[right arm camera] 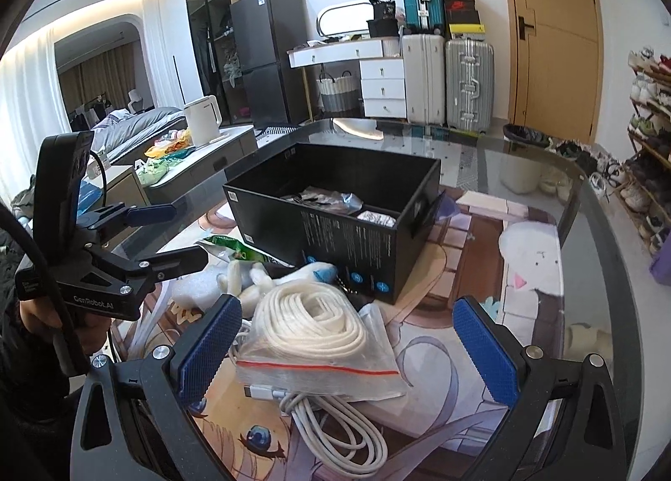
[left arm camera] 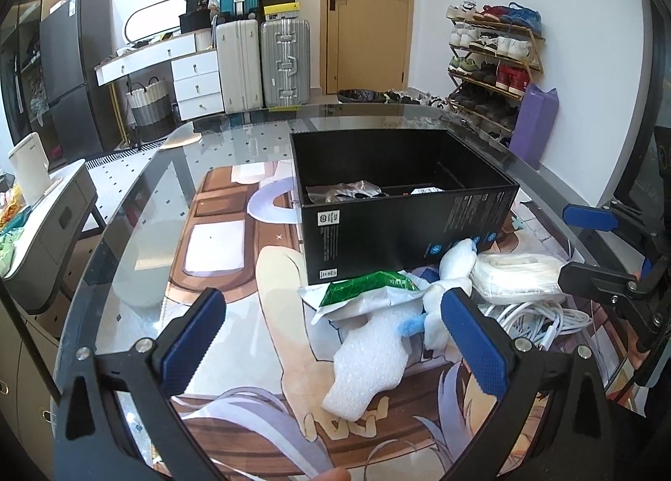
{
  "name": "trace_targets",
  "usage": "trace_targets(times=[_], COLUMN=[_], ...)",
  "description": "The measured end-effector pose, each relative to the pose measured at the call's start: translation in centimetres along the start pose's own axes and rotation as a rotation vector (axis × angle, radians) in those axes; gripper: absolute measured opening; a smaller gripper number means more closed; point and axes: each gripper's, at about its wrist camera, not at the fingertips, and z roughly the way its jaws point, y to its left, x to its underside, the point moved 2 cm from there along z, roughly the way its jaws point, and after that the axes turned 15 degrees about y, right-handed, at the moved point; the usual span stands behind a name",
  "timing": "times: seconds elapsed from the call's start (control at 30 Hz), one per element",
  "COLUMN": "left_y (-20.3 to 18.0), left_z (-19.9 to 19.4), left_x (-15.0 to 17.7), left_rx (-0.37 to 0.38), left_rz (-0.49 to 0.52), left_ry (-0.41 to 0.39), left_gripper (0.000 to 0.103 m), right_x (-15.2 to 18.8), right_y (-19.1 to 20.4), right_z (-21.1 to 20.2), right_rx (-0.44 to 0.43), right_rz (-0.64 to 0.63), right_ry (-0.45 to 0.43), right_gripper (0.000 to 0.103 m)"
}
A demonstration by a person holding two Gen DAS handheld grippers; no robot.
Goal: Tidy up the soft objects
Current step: 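Withdraw both open grippers from the box toward the remaining items, then close the right gripper on the ziplock bag of white rope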
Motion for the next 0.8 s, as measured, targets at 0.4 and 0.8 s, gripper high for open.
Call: trace_targets(times=[0.4, 0.8], left_y=[-0.3, -1.2], left_z=[0.7, 1.1], left_x=[0.4, 0.7], left_rx=[0.037, 0.023], left_rz=[0.031, 0.055], left_ry=[0.052, 0.07], left_gripper=[0.103, 0.103], right_x=[0.1, 0.0], right_y=[-0.1, -0.6], right_z=[1.5, 3.7], right_rx=[-0.062, -0.095], right_rz=[0.037, 0.101], right_ry=[0.049, 0.105], right_gripper=[0.102, 0.102])
